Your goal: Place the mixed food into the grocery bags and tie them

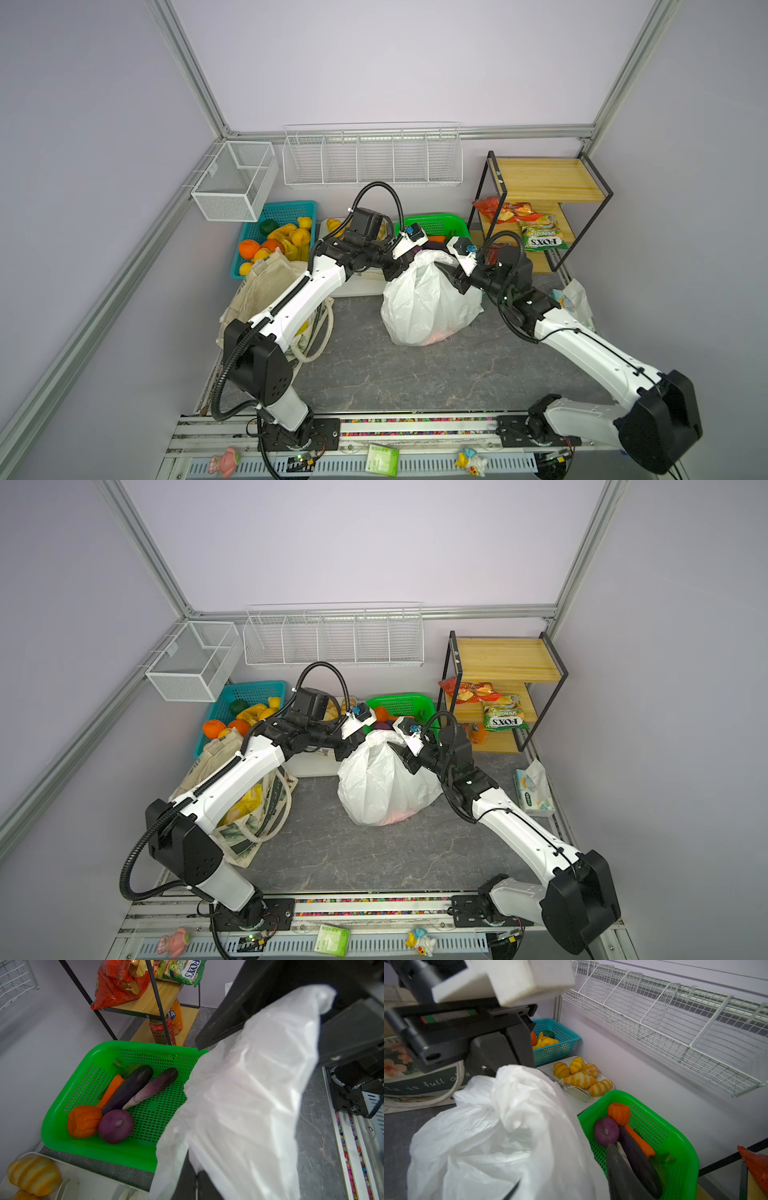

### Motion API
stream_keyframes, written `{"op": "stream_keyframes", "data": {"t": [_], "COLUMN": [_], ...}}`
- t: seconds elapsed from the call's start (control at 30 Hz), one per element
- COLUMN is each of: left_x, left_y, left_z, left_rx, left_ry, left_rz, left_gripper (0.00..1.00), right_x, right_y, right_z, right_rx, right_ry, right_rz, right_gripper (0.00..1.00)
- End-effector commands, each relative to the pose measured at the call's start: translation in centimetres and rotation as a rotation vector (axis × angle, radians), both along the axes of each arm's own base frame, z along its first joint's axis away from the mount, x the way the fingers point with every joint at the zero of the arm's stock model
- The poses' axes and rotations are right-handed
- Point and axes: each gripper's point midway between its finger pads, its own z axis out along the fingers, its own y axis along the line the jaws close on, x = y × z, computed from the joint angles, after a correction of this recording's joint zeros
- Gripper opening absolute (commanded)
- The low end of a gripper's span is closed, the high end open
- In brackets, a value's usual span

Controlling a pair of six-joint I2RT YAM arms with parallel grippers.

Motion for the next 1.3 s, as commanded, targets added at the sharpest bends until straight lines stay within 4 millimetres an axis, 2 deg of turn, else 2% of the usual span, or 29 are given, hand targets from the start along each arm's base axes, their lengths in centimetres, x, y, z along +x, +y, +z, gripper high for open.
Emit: {"op": "stream_keyframes", "data": {"t": [0.0, 0.1, 0.17, 0.33, 0.4, 0.57, 0.67, 0.83, 1.0, 1.03, 1.13, 1.27], "left_x": [-0.2, -0.2, -0.2, -0.2, -0.3, -0.3, -0.4, -0.4, -0.4, -0.3, 0.0, 0.2], "left_y": [0.5, 0.5, 0.5, 0.4, 0.4, 0.4, 0.3, 0.4, 0.5, 0.5, 0.7, 0.9], "left_z": [-0.2, -0.3, -0.3, -0.2, -0.2, 0.0, 0.1, 0.1, 0.1, 0.2, 0.3, 0.6], "left_rx": [0.013, 0.014, 0.012, 0.005, 0.004, -0.001, -0.003, -0.002, 0.002, 0.002, -0.002, -0.010], "left_ry": [-0.014, -0.013, -0.016, -0.021, -0.019, -0.022, -0.024, -0.024, -0.027, -0.030, -0.049, -0.066], "left_rz": [-0.003, -0.004, -0.004, -0.007, -0.011, -0.014, -0.016, -0.016, -0.011, -0.009, 0.015, 0.044], "left_gripper": [0.00, 0.00, 0.00, 0.00, 0.00, 0.00, 0.00, 0.00, 0.00, 0.00, 0.00, 0.00], "right_x": [-1.1, -2.2, -3.0, -4.3, -4.0, -2.9, -2.0, -1.8, -2.0, -2.1, -2.5, -3.0], "right_y": [-1.6, -3.1, -3.5, -2.4, -1.8, -1.4, -1.4, -0.6, -0.6, -0.7, -1.1, -2.0], "right_z": [-1.9, -2.3, -1.6, -0.2, 1.2, 2.5, 2.4, 2.1, 2.1, 2.0, 1.6, 1.0], "right_rx": [-0.008, -0.014, -0.002, 0.020, 0.034, 0.023, -0.012, -0.026, -0.027, -0.027, -0.023, -0.024], "right_ry": [0.089, 0.127, 0.123, 0.135, 0.123, 0.098, 0.098, 0.105, 0.109, 0.113, 0.130, 0.170], "right_rz": [-0.054, -0.105, -0.106, -0.015, 0.010, 0.003, -0.020, 0.020, 0.029, 0.024, 0.009, -0.029], "right_gripper": [0.54, 0.58, 0.58, 0.56, 0.56, 0.55, 0.54, 0.42, 0.16, 0.14, 0.07, 0.07]}}
